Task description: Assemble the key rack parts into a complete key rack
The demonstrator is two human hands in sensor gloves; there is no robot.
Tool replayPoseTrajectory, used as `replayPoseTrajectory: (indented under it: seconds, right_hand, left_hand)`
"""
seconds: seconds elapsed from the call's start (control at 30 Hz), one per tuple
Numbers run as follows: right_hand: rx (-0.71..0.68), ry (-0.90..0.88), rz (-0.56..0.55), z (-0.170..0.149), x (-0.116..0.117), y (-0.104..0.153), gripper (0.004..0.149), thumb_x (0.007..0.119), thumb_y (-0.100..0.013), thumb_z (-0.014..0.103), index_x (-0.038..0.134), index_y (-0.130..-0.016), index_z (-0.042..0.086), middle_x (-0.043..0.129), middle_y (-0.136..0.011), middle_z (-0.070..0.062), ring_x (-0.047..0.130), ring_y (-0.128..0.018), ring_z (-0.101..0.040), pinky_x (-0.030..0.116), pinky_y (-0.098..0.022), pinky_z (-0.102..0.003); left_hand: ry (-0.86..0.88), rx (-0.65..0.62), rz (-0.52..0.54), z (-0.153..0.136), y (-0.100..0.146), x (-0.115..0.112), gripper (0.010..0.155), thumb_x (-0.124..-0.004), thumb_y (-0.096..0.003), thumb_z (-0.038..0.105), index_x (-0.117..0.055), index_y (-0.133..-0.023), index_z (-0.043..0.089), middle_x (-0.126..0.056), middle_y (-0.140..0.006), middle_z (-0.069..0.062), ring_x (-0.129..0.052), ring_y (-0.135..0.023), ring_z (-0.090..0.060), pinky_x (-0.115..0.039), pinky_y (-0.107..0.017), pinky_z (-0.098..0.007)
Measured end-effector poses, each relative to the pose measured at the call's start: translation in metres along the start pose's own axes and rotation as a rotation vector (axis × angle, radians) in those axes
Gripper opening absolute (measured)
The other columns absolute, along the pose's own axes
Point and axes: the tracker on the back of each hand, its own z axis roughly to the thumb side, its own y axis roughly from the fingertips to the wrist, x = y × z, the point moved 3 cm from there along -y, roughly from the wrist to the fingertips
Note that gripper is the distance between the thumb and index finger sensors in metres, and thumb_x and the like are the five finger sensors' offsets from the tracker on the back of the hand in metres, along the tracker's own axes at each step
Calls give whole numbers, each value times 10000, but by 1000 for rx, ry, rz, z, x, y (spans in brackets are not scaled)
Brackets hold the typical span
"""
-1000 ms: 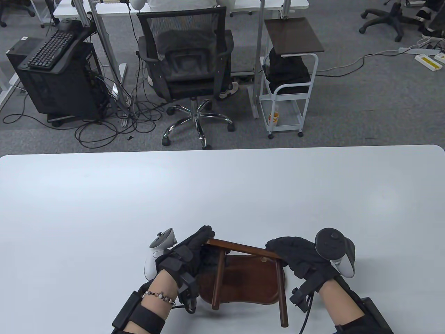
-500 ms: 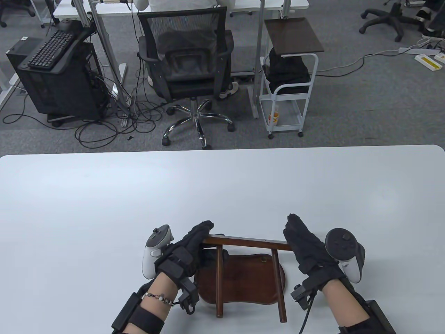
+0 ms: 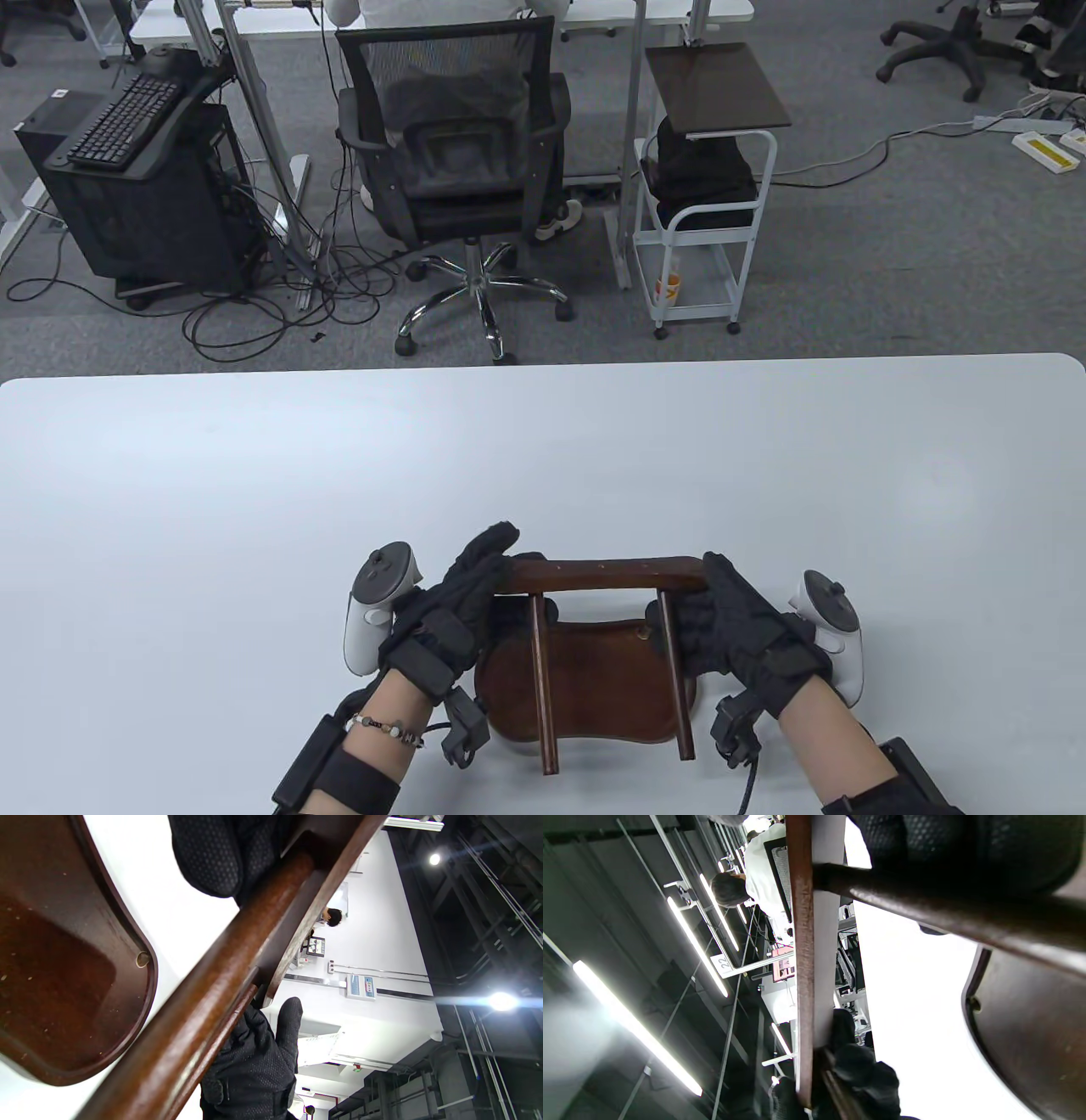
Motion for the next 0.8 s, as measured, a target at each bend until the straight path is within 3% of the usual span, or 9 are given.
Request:
replayPoseTrajectory:
  seconds: [0.23,0.4,0.5,0.63,0.8]
  right_hand:
    - [23,-19,-42,-2,-1,1,723,521,-638,491,599,-978,-142,884,-858,-250,920,-650,-432,785,-429,-574]
    - [-18,-84,-52,2,0,2,616,579,-636,480,693,-964,-29,883,-879,-224,890,-686,-438,766,-464,-587]
    - [-115,-71,-28,10,4,3,599,590,-636,467,674,-979,-16,855,-918,-226,862,-730,-447,745,-499,-601]
    - [-251,-10,-39,22,8,5,587,607,-628,457,673,-986,-3,838,-944,-225,839,-759,-452,723,-524,-614]
    - [-360,12,26,30,16,6,578,618,-625,443,645,-1007,9,798,-989,-226,803,-808,-461,693,-561,-627]
  left_hand:
    - [-75,-22,-23,5,0,-5,789,-566,-602,599,-112,-1142,245,-458,-1222,-97,-893,-953,-247,-784,-726,-444]
    - [-73,-16,-11,5,0,-4,780,-565,-608,591,-101,-1146,269,-447,-1235,-55,-878,-968,-246,-772,-737,-445]
    - [-53,21,99,2,2,1,813,-575,-599,614,-94,-1142,247,-489,-1212,-55,-886,-965,-215,-788,-735,-422]
    - [40,74,123,-5,3,4,756,-612,-583,625,-274,-1143,247,-699,-1110,-44,-874,-980,-213,-776,-740,-426]
    - [26,66,177,0,6,11,708,-618,-584,606,-376,-1125,218,-779,-1049,15,-902,-960,-170,-782,-735,-411]
